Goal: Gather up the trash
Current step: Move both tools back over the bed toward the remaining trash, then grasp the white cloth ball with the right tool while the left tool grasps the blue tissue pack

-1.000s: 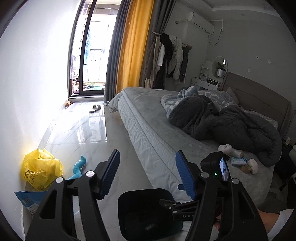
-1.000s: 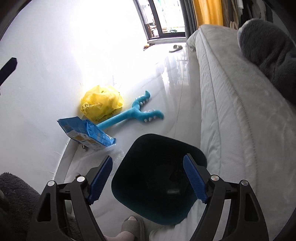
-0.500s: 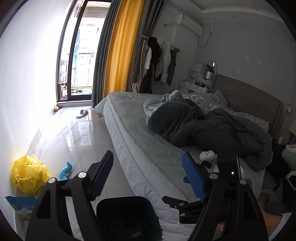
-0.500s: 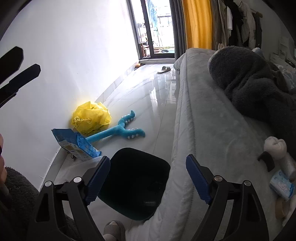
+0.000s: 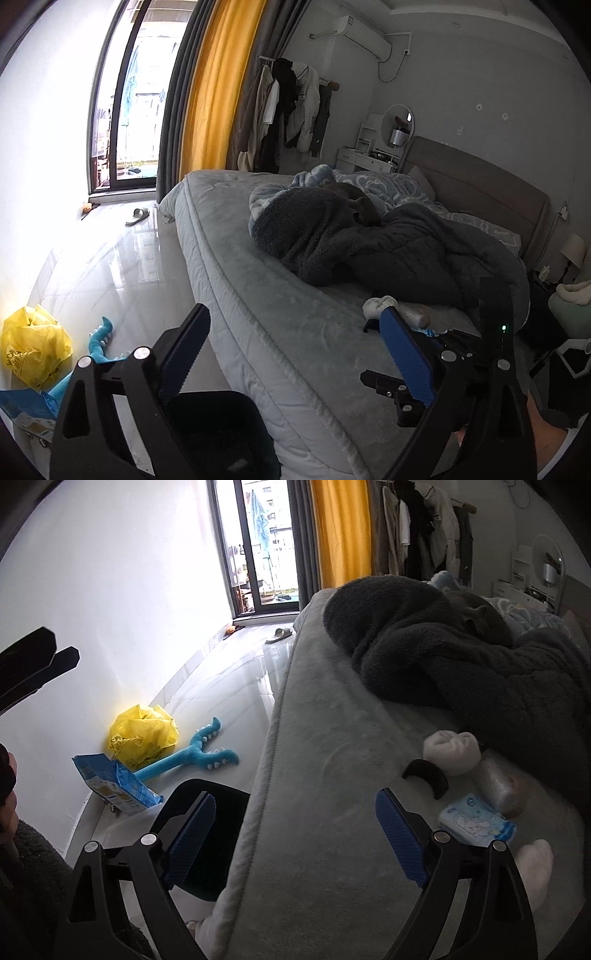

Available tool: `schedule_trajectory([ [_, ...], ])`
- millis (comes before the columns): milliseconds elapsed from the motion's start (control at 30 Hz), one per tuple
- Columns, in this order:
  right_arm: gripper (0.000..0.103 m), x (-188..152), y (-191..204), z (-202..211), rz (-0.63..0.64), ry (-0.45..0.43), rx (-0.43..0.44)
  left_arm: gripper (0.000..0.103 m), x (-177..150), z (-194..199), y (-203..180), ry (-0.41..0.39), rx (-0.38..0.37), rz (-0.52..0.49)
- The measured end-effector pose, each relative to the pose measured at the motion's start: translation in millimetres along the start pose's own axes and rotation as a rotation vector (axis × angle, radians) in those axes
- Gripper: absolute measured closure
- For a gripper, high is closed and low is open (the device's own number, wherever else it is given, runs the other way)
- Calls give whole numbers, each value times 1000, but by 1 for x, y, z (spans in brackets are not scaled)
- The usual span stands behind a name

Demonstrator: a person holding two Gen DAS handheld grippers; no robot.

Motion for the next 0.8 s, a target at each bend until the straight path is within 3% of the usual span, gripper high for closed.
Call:
schedule_trajectory([
  [433, 13, -11, -77, 34, -95, -60, -65, 7, -5, -53, -61, 69, -123, -90],
  [800, 13, -25, -128, 54, -128, -72, -124, 6, -31, -104, -89, 152, -206, -79],
])
Point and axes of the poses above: each gripper's, at about its wrist camera, not at the fingertips, and z roughly against the way its jaws point, y to its left, x to its top, the point moved 5 cm from there along -z, roughly the way its jaws point, and after that the axes turned 1 degree about -y, right-handed, at the moved point
